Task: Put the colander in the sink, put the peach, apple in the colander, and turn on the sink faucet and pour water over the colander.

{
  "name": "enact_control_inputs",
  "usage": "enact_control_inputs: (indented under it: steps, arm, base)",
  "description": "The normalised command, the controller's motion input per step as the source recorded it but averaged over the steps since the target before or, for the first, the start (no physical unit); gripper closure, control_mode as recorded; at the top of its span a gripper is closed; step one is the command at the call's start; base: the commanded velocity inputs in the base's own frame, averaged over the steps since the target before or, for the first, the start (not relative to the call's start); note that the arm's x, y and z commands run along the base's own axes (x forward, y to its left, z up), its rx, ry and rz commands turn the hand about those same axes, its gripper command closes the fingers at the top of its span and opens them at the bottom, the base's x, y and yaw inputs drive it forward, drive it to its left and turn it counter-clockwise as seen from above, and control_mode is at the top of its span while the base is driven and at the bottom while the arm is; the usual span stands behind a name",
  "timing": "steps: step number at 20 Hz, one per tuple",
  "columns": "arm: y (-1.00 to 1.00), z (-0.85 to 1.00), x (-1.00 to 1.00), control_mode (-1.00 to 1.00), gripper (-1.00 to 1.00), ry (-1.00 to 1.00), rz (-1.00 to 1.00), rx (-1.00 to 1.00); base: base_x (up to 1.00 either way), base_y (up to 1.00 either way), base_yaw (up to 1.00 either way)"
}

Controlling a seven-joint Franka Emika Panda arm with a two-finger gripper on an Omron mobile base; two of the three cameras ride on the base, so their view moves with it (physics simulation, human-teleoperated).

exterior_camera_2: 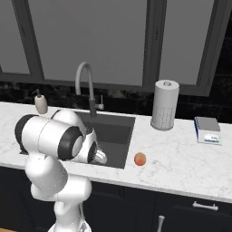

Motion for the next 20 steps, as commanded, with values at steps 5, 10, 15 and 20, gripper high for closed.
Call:
enact_control_inputs:
  steps: [5, 10, 15, 20]
  arm:
    - [-0.04, 0.70, -0.21, -1.00, -1.00, -0.04, 0.00, 0.00]
    - [-0.08, 0.85, -0.11, -1.00, -1.00, 0.00, 0.00, -0.06]
    - [-0.19, 0.67, -0.22, -1.00, -1.00, 0.04, 0.00, -0.04]
    - [-0.54, 0.37, -0.58, -1.00, -1.00, 0.00, 0.00, 0.00]
  base:
    - [0.00, 0.00, 0.00]
    - [0.00, 0.00, 0.00]
    - [0.00, 0.00, 0.00]
    - [0.00, 0.00, 0.00]
